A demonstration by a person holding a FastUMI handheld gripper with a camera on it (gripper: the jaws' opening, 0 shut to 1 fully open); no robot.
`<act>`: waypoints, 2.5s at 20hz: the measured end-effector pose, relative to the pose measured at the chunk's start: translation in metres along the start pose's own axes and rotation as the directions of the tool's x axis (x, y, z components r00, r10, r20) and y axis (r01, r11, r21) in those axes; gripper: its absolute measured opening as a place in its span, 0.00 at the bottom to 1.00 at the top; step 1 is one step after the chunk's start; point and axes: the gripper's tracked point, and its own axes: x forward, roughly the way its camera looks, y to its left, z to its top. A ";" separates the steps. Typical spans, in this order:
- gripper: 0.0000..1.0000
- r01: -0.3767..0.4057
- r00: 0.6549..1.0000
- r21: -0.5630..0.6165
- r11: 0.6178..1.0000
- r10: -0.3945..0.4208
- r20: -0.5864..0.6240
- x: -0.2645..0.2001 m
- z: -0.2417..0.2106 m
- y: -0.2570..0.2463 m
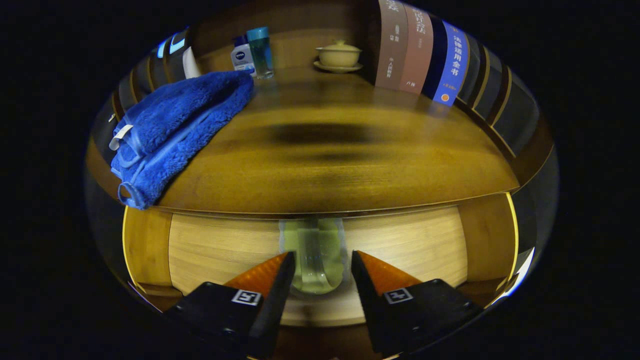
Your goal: Pull open the drawer, take out the items inside it, and place them on the countertop above the cabinet.
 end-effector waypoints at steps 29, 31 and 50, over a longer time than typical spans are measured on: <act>0.25 0.008 0.984 0.024 1.000 -0.012 0.179 -0.130 0.125 -0.010; 0.25 0.011 0.984 0.029 1.000 -0.016 0.179 -0.112 0.144 -0.006; 0.70 -0.007 0.979 0.026 1.000 0.001 0.202 -0.073 0.176 0.001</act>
